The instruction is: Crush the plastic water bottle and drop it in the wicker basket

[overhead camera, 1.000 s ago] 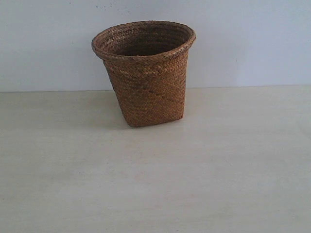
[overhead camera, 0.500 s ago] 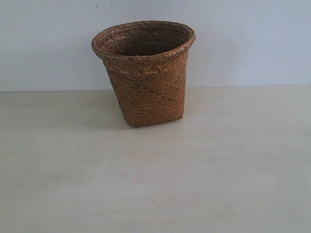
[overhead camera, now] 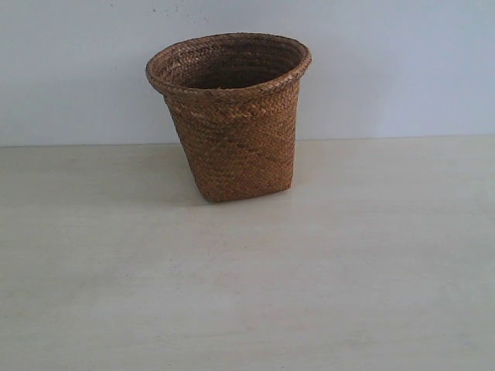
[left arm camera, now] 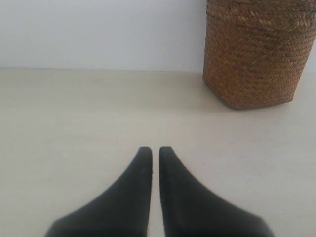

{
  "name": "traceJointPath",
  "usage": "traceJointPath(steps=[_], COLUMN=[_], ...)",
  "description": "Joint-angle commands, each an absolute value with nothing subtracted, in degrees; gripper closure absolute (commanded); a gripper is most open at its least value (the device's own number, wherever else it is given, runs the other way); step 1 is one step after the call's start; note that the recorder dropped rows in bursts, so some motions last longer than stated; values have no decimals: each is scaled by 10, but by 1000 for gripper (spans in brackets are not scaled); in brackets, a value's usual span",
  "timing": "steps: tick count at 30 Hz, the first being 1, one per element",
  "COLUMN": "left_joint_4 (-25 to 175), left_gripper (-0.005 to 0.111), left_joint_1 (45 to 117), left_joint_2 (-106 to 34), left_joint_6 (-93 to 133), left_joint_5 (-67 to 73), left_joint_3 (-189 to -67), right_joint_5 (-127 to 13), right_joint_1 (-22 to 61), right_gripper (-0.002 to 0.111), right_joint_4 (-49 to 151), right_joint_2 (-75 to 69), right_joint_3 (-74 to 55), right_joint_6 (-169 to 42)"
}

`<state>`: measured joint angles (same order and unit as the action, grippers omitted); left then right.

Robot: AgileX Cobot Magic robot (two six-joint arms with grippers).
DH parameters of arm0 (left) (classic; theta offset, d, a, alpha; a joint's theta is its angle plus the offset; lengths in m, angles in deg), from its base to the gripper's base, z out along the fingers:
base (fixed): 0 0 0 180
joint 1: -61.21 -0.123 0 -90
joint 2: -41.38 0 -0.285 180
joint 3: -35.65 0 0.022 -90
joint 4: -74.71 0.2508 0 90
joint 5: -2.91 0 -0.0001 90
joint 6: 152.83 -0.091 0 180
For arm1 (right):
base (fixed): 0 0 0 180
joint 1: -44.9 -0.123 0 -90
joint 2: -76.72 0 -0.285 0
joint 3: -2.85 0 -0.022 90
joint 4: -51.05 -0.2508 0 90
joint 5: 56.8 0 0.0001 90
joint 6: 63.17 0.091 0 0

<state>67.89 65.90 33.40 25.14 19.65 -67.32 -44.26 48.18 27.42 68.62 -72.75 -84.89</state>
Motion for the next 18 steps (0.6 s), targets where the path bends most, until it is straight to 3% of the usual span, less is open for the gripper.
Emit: traceJointPath(steps=[1, 4, 18], left_joint_4=[681, 681, 681], left_gripper=[102, 102, 102], left_joint_1=[658, 658, 658], left_joint_2=[336, 336, 336], left_joint_6=[257, 257, 255], left_joint_5=[199, 199, 199], left_joint_3=[-671, -671, -671], right_joint_5=[-448, -448, -414], right_joint_1=[484, 484, 484], right_gripper=[108, 108, 108], right_joint_4=[331, 408, 447], right_joint_2=[689, 689, 689], right_joint_3=[-730, -730, -744], right_joint_6=[-791, -705, -665])
